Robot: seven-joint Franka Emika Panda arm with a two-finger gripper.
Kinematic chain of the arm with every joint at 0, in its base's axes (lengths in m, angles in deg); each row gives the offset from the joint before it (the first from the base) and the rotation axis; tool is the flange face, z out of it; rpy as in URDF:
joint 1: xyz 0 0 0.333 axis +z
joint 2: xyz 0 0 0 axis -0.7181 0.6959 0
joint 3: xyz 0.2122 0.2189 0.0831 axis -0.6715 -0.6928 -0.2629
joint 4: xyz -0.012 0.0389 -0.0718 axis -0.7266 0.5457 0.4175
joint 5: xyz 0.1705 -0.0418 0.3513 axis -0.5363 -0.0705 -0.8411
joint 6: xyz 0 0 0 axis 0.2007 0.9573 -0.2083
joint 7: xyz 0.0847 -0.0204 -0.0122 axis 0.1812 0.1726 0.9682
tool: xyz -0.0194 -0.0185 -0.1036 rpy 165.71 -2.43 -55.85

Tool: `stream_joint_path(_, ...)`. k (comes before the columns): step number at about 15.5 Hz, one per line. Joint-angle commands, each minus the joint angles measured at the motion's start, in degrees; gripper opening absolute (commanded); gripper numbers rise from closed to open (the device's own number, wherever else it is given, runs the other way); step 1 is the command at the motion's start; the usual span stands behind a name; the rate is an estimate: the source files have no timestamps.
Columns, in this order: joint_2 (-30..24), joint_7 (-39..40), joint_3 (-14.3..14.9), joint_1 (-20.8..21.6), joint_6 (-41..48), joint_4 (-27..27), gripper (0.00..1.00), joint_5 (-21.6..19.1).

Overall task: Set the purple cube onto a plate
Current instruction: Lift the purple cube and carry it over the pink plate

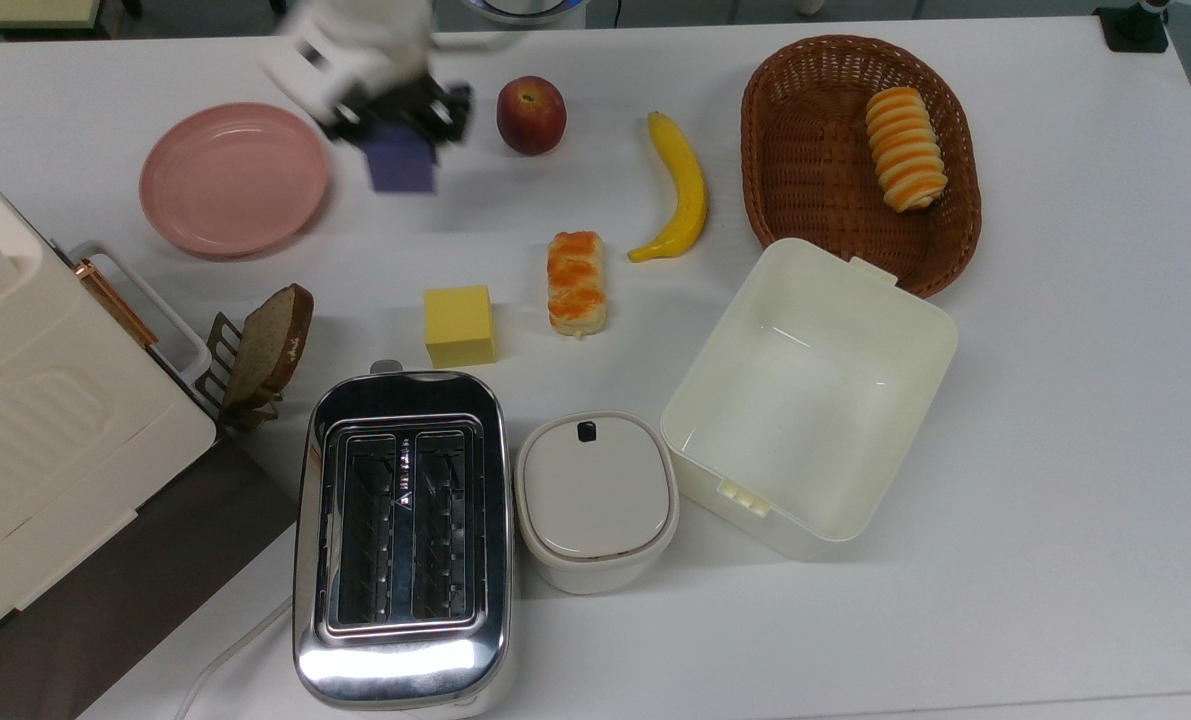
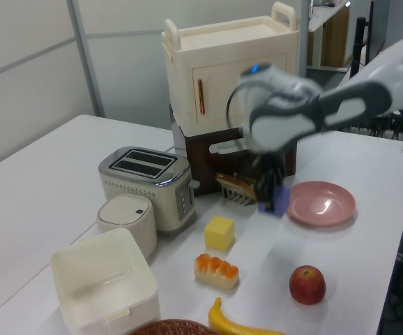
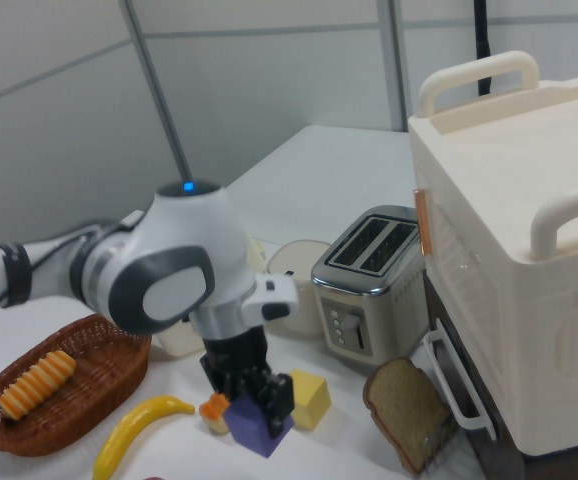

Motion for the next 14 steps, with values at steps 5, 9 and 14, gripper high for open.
stream_joint_path(5,9.63,11.86,10.6,-5.49,-9.84,-0.96,0.26,-1.44)
stream_joint_path(9,12.71,15.03,10.87,-8.58,-16.18,1.5,0.28,-1.52)
stream_joint_path(14,13.78,17.76,11.31,-9.37,-16.54,1.86,1.0,-1.79)
